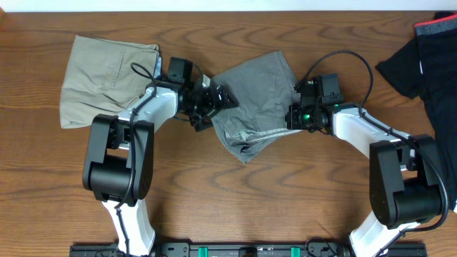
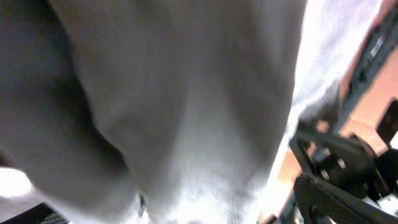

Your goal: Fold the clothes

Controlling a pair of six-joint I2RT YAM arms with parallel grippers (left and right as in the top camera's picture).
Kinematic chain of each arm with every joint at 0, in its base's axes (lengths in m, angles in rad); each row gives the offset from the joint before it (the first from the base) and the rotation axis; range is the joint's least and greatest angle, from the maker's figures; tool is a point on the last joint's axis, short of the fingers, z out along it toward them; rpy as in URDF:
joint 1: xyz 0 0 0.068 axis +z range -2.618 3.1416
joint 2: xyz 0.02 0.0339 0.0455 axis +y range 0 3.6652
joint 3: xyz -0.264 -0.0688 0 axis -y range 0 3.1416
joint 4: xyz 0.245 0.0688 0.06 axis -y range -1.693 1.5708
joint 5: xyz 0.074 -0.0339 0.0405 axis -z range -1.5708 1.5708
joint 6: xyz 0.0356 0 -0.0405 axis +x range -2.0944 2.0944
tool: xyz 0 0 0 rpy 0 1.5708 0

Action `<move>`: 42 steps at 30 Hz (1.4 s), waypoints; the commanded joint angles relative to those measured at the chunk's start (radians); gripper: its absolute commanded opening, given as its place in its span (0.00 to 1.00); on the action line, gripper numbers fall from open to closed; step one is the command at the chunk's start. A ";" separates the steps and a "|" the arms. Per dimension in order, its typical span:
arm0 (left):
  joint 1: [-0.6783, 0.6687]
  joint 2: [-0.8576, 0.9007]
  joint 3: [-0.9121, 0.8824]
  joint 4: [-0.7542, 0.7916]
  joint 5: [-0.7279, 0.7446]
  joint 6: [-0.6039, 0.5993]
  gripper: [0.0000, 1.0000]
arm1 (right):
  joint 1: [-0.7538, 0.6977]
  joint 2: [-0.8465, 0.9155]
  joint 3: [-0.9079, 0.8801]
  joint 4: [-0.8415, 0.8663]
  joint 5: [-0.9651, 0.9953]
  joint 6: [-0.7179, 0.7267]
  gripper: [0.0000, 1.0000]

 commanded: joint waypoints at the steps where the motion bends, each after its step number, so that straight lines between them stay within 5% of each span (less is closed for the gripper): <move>1: -0.027 0.067 -0.086 -0.019 -0.001 -0.013 0.98 | 0.001 0.057 -0.015 -0.010 0.045 0.011 0.01; 14: -0.137 0.067 -0.183 0.348 -0.045 -0.151 0.98 | 0.001 0.057 -0.015 -0.012 0.044 0.011 0.01; 16: -0.152 0.067 -0.183 0.378 -0.045 -0.151 0.88 | 0.001 0.057 -0.015 -0.012 0.044 0.011 0.01; 20: -0.156 0.067 -0.183 0.379 -0.045 -0.149 0.51 | 0.001 0.057 -0.015 -0.023 0.044 0.011 0.01; 28: -0.119 0.028 -0.183 0.375 0.012 -0.062 0.06 | -0.009 -0.006 -0.013 -0.092 -0.003 0.010 0.01; 36: 0.052 -0.195 -0.137 0.404 0.038 0.011 0.06 | -0.051 -0.304 -0.012 -0.106 -0.014 0.011 0.02; 42: 0.200 -0.263 -0.067 0.665 0.101 -0.113 0.06 | -0.059 -0.462 -0.012 -0.070 -0.007 0.015 0.03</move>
